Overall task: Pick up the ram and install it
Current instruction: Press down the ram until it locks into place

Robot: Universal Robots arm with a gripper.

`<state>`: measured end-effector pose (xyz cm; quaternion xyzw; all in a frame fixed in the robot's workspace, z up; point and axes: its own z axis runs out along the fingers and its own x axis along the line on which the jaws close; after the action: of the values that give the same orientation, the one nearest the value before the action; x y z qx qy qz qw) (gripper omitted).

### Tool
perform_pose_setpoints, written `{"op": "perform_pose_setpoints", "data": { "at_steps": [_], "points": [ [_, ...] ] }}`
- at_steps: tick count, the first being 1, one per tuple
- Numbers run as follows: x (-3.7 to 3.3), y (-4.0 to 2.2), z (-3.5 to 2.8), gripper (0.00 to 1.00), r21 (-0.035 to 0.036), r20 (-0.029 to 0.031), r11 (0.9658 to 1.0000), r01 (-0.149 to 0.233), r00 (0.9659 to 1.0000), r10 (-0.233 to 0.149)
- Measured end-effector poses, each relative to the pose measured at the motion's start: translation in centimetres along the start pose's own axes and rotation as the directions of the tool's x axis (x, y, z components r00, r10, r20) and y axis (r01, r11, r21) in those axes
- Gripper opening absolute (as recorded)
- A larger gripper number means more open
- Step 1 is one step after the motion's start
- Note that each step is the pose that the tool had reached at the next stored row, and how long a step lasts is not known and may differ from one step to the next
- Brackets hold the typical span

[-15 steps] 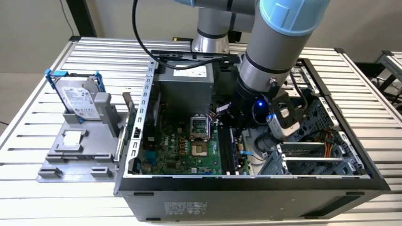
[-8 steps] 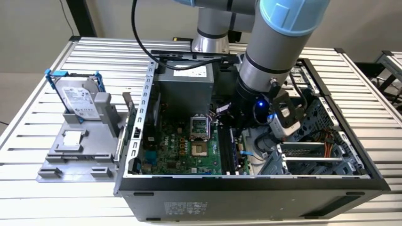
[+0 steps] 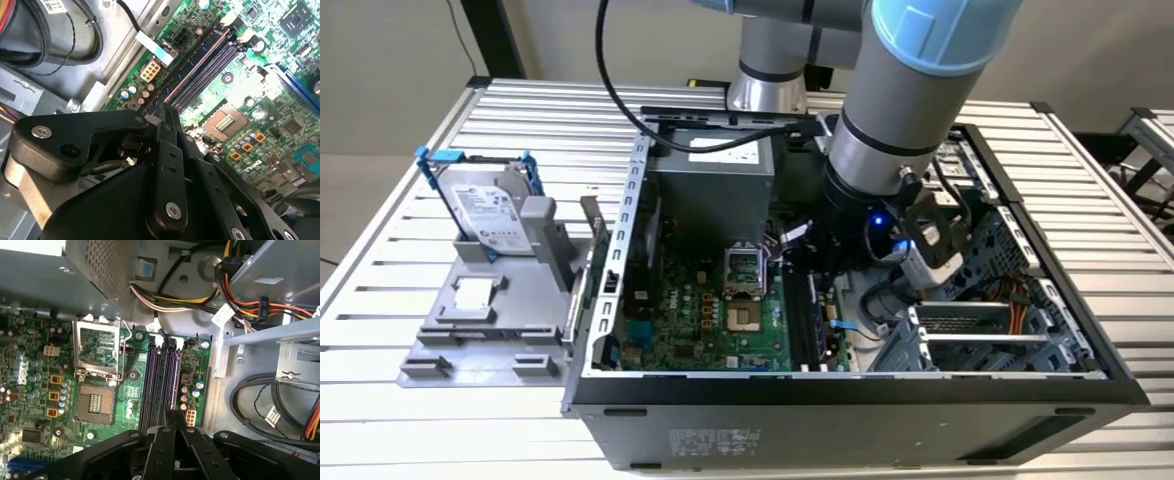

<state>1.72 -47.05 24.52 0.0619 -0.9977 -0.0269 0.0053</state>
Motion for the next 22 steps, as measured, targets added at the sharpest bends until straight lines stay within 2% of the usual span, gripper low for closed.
{"op": "perform_pose_setpoints", "data": {
  "at_steps": [6, 9, 12, 15, 19, 22],
  "points": [
    [0.01, 0.0, -0.09, 0.0, 0.0009, -0.0039, 0.9968, 0.08, 0.9968, -0.08],
    [0.0, 0.0, -0.12, 0.0, 0.0008, -0.005, 0.9932, 0.116, 0.9932, -0.116],
    [0.01, 0.0, -0.14, 0.0, 0.0014, -0.0062, 0.9878, 0.156, 0.9877, -0.156],
    [0.0, 0.0, -0.14, 0.0, 0.0019, -0.0062, 0.9798, 0.2, 0.9798, -0.2],
    [0.01, 0.0, -0.15, 0.0, 0.0022, -0.0079, 0.966, 0.259, 0.9659, -0.259],
    [0.0, 0.0, -0.15, 0.0, 0.0021, -0.0097, 0.954, 0.3, 0.9539, -0.3]
  ]
}}
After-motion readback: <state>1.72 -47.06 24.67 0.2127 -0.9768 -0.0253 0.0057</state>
